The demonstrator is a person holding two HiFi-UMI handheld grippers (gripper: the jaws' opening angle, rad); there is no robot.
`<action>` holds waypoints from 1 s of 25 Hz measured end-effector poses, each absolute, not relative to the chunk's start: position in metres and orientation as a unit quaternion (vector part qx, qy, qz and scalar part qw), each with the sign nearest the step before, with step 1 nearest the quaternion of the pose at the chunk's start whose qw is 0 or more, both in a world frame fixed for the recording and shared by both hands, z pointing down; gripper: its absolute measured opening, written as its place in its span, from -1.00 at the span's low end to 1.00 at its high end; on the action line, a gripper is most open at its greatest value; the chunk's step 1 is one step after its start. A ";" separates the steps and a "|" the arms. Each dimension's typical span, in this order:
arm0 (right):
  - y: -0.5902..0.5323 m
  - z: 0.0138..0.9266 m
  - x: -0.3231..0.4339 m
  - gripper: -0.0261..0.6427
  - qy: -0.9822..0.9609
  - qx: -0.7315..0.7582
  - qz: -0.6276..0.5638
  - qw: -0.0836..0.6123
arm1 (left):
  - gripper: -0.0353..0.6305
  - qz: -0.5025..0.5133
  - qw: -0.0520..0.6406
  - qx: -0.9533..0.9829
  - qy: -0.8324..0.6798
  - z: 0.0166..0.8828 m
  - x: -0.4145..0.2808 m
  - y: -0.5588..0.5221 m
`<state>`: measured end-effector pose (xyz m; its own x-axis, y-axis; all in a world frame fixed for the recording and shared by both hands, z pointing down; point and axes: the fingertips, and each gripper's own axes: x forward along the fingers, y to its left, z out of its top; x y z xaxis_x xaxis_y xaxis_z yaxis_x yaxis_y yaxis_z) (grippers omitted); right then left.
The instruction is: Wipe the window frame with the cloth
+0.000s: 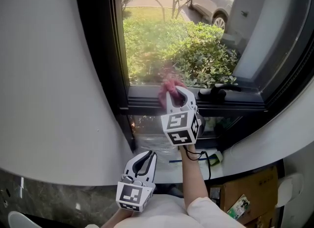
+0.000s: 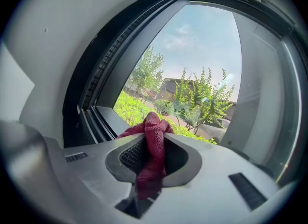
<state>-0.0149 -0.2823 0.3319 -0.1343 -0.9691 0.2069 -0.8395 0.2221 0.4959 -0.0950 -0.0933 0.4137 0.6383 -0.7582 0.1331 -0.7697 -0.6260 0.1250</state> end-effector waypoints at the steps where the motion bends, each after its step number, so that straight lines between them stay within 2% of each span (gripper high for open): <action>1: -0.282 0.331 -0.010 -0.70 -0.740 0.612 -0.130 0.248 | -0.77 0.033 0.086 0.902 -0.421 0.413 -0.093 -0.093; 25: -0.277 0.332 0.037 -0.70 -0.722 0.636 -0.115 0.245 | -0.77 0.035 0.084 0.910 -0.404 0.411 -0.081 -0.085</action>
